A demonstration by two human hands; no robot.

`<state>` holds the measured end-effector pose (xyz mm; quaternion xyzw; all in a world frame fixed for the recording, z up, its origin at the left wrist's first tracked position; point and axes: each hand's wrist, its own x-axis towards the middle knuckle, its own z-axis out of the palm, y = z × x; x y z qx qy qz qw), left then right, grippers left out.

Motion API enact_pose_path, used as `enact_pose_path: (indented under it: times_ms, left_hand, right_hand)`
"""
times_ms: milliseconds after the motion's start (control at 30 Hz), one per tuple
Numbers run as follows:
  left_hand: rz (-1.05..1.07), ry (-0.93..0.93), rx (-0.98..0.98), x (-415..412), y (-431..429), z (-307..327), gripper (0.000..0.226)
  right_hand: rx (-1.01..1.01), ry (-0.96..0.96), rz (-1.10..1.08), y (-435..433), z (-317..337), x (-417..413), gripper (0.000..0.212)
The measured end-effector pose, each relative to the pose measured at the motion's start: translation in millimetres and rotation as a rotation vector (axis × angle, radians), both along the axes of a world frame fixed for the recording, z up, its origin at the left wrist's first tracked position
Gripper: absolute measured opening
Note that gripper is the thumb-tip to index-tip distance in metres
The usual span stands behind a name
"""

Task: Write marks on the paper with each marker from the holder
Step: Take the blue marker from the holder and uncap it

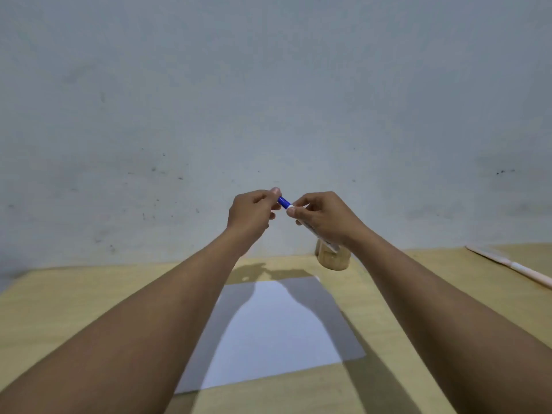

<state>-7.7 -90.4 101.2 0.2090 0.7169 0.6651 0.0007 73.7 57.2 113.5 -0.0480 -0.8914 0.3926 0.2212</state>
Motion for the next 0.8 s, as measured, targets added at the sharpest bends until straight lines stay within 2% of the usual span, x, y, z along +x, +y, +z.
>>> enact_pose_path:
  times_ms: [100, 167, 300, 400, 467, 533, 633, 700, 800]
  left_hand:
    - [-0.044, -0.006, -0.041, 3.0, -23.4, 1.3, 0.02]
    - [-0.031, -0.047, -0.015, 2.0, -37.5, 0.9, 0.017]
    - [0.015, -0.179, 0.099, -3.0, -64.7, -1.7, 0.02]
    - [0.013, -0.231, 0.151, -3.9, -79.3, -3.6, 0.015]
    - [0.009, -0.244, 0.179, -2.3, -84.3, -2.5, 0.013]
    - [0.003, -0.229, 0.186, 0.5, -86.7, -0.4, 0.012]
    - [-0.034, -0.172, 0.168, 5.4, -89.5, 4.2, 0.018]
    - [-0.077, -0.131, 0.15, 7.5, -93.5, 7.2, 0.018]
    - [-0.105, -0.073, 0.077, 8.1, -103.6, 9.7, 0.014]
  right_hand:
    - [-0.06, -0.046, 0.049, -17.7, -0.9, 5.4, 0.023]
    - [-0.177, -0.132, 0.097, -24.9, -1.1, 8.5, 0.026]
    - [-0.705, -0.338, 0.299, -38.2, 2.3, 21.5, 0.031]
    - [-1.068, -0.241, 0.396, -51.3, -2.6, 26.6, 0.063]
    - [-1.229, -0.118, 0.4, -63.6, -7.9, 23.0, 0.066]
    - [-1.26, -0.015, 0.311, -77.2, -13.5, 14.7, 0.043]
    - [-1.182, 0.055, 0.162, -95.1, -20.4, 1.2, 0.013]
    - [-1.102, 0.068, 0.133, -103.1, -21.6, -4.0, 0.007]
    - [-0.992, 0.082, 0.129, -111.6, -22.6, -6.7, 0.009]
